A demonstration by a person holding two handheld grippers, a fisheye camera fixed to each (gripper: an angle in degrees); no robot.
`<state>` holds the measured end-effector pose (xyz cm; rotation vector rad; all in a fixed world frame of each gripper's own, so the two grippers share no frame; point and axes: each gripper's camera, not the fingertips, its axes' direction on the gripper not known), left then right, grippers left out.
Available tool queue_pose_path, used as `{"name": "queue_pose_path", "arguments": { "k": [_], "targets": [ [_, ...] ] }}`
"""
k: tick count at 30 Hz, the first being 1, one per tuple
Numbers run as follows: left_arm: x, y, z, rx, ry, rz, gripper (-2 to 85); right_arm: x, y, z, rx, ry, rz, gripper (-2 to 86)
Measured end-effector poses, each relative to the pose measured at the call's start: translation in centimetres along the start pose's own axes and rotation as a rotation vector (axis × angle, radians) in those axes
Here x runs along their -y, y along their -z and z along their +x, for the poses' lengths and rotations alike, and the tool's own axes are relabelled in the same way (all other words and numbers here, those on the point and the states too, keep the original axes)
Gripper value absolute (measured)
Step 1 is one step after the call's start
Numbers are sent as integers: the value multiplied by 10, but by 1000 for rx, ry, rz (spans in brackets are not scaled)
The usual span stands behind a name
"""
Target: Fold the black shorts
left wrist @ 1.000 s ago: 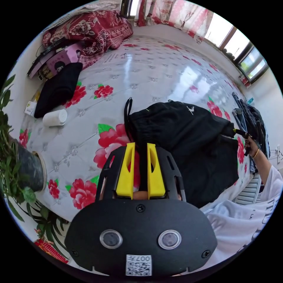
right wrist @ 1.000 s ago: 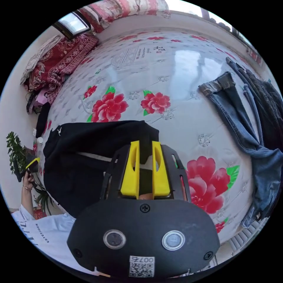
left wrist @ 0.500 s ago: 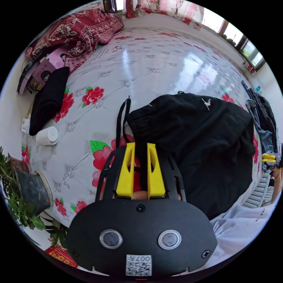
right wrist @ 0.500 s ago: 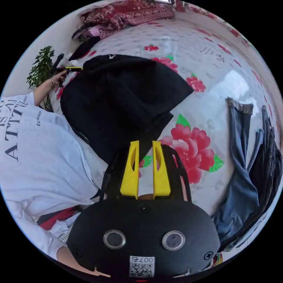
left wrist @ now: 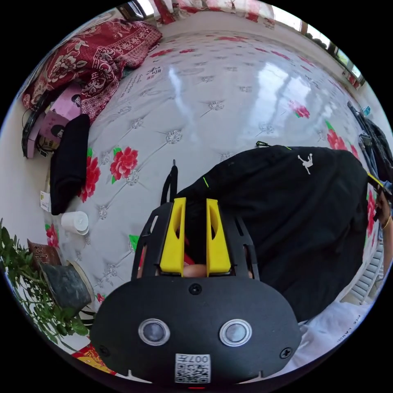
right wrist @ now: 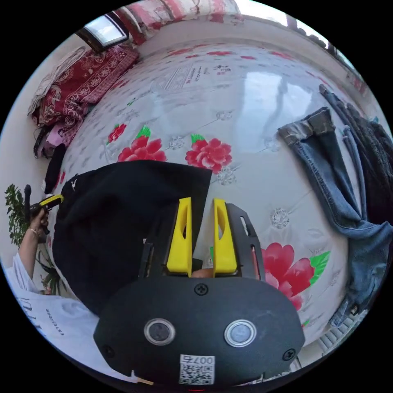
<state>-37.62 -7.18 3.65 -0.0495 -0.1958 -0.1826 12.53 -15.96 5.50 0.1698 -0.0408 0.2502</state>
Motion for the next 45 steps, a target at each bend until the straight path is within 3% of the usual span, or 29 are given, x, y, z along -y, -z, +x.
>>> {"name": "queue_pose_path", "arguments": {
  "k": [3,7,12,15,19,26,30,33,37,40,45],
  "targets": [
    [-2,2,19,74,-65,-2,60,1,9,-22,70,194,-37,6],
    [-29,53,9,66,22,191,-1,-12,113,-15,29,268,311,0],
    [-40,82,1,63,139,335,-9,-14,174,-12,28,334,492,3],
    [-12,59,0,30,231,291,-8,17,148,-10,35,231,462,13],
    [22,10,3,118,331,63,-1,51,67,-5,20,110,158,44],
    [-39,42,-8,90,357,164,38,20,22,9,101,75,102,44],
    [-71,45,5,19,328,131,49,44,-15,7,250,66,3,39],
    [-88,44,25,20,291,90,53,63,-32,-16,236,112,1,31],
    [-96,24,52,69,213,-14,54,67,-28,-49,7,220,-3,7],
    [-97,20,65,116,162,12,30,28,15,-37,40,201,147,2],
    [-80,24,68,159,148,-5,19,-34,30,-7,74,158,131,12]
  ]
}}
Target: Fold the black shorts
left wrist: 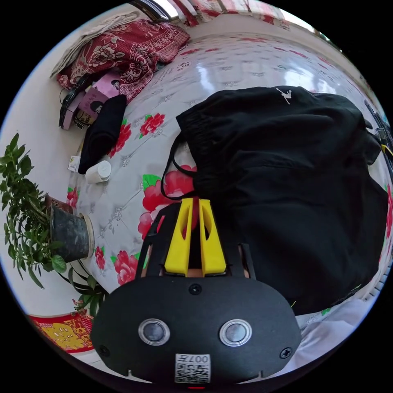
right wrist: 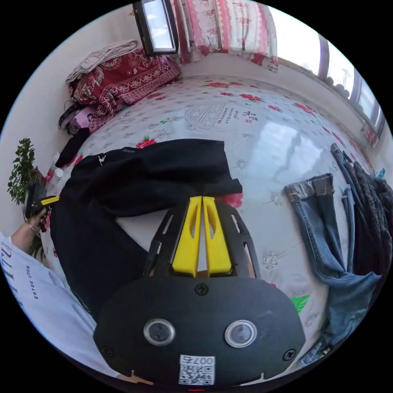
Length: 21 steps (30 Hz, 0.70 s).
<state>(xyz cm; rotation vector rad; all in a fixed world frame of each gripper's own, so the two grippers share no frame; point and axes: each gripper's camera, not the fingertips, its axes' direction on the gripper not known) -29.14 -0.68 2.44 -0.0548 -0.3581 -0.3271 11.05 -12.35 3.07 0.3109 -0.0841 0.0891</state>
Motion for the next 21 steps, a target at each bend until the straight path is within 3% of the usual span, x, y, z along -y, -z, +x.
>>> {"name": "queue_pose_path", "arguments": {
  "k": [8,14,21],
  "targets": [
    [17,26,-25,-52,39,29,41,41,-4,24,-8,-12,11,65],
    [9,30,-34,-66,52,1,45,75,-67,17,-12,27,-185,44],
    [10,7,-38,-34,4,-73,46,48,4,13,-32,195,84,2]
  ]
}}
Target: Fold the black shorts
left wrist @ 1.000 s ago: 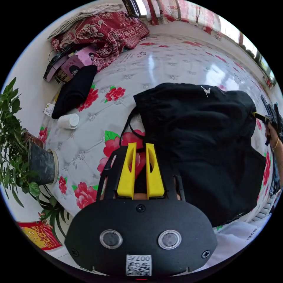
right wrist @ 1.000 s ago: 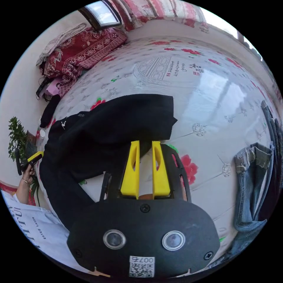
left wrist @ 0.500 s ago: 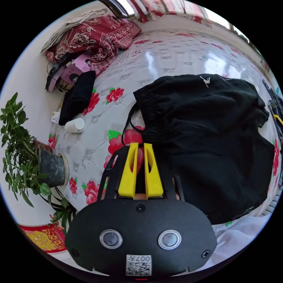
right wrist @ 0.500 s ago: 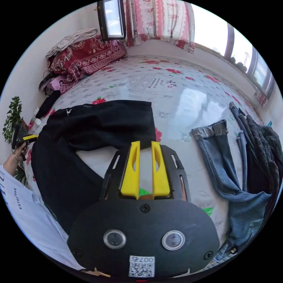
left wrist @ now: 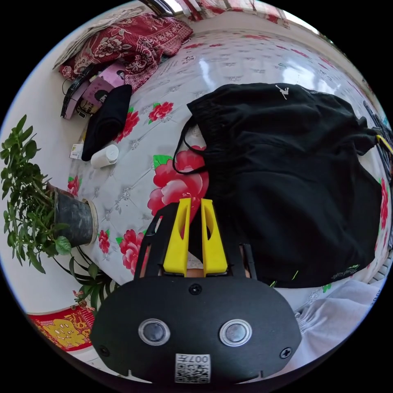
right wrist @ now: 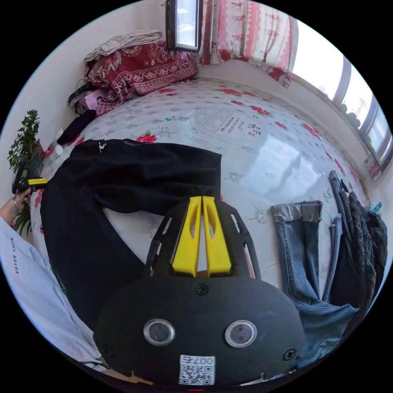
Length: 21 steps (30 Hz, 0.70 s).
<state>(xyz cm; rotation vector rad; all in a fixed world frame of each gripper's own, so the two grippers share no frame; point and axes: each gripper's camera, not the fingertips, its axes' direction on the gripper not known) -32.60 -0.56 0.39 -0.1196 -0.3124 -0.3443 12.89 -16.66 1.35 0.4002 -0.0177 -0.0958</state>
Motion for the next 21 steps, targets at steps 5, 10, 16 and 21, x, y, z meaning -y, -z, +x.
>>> {"name": "queue_pose_path", "arguments": {
  "k": [5,10,16,21],
  "targets": [
    [14,-16,2,4,-28,-2,3,-45,-30,8,59,-59,-237,6],
    [18,-8,-16,15,-31,10,29,-35,-11,18,57,-194,-146,34],
    [0,19,-75,-94,50,55,62,-45,20,13,147,-299,-99,61],
    [-32,28,-104,-225,35,50,81,-113,38,-14,231,-396,-218,82]
  ]
}}
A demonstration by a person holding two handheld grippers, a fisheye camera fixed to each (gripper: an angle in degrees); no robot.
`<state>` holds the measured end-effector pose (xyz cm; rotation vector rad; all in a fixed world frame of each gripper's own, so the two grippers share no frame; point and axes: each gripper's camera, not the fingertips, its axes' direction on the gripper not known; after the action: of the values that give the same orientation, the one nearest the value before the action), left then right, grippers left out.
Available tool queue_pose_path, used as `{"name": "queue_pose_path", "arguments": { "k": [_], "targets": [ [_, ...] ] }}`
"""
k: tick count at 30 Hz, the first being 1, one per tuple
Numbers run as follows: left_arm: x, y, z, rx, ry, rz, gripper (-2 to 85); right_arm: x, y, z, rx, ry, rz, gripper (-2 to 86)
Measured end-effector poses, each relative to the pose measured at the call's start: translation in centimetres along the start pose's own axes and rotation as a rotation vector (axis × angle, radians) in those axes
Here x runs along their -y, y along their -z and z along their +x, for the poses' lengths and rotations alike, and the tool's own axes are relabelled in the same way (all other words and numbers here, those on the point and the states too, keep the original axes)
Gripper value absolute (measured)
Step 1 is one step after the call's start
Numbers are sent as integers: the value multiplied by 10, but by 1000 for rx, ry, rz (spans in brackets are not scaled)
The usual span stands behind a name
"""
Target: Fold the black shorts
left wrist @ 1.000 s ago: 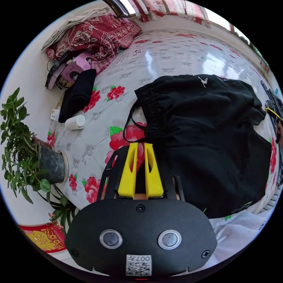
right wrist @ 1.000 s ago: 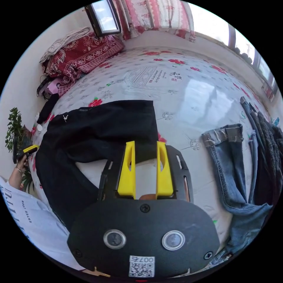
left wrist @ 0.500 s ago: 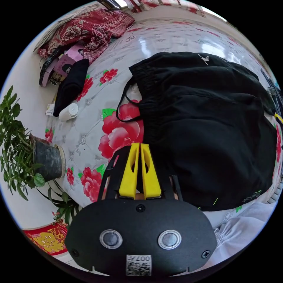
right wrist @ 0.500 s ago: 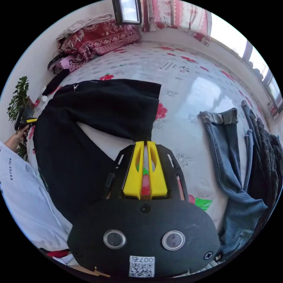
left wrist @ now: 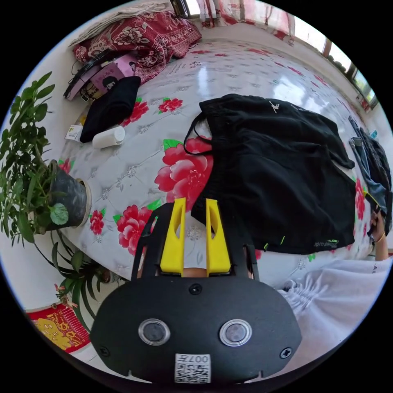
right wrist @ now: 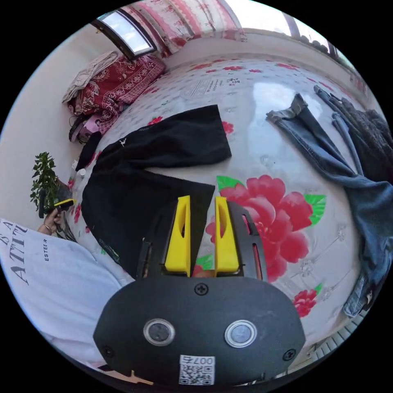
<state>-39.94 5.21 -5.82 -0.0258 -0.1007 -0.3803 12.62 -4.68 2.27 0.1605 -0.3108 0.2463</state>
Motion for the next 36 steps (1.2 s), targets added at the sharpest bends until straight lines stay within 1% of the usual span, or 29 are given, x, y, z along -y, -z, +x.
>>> {"name": "queue_pose_path", "arguments": {
  "k": [2,6,8,9,12,15,18,20,23,28,36],
  "targets": [
    [-15,-1,-3,-72,-45,-18,99,-28,1,-4,-1,-26,-31,86],
    [-22,-26,-3,-106,-53,-87,121,-69,-11,-24,-25,-31,-93,90],
    [-16,-49,2,-82,-42,-148,136,-76,-29,-37,-26,-5,-153,91],
    [-15,-54,4,-70,-37,-152,137,-79,-31,-50,-92,20,-113,92],
    [-11,-60,7,-73,-5,-117,122,-84,-46,-78,-281,108,-109,77],
    [-12,-61,2,-72,19,-98,110,-89,-50,-88,-285,170,-92,41],
    [-16,-61,-1,-67,-6,-78,91,-90,-49,-84,-249,174,-110,11],
    [-19,-61,-3,-86,-22,-59,67,-89,-43,-76,-186,160,-125,4],
    [-25,-59,-12,-115,16,-38,37,-93,-19,-59,-115,113,-43,0],
    [-42,-48,-24,-155,21,7,4,-107,31,-23,94,15,133,-3],
    [-70,-6,-36,-187,21,106,-6,-128,71,-3,236,-1,246,-3]
  ]
}}
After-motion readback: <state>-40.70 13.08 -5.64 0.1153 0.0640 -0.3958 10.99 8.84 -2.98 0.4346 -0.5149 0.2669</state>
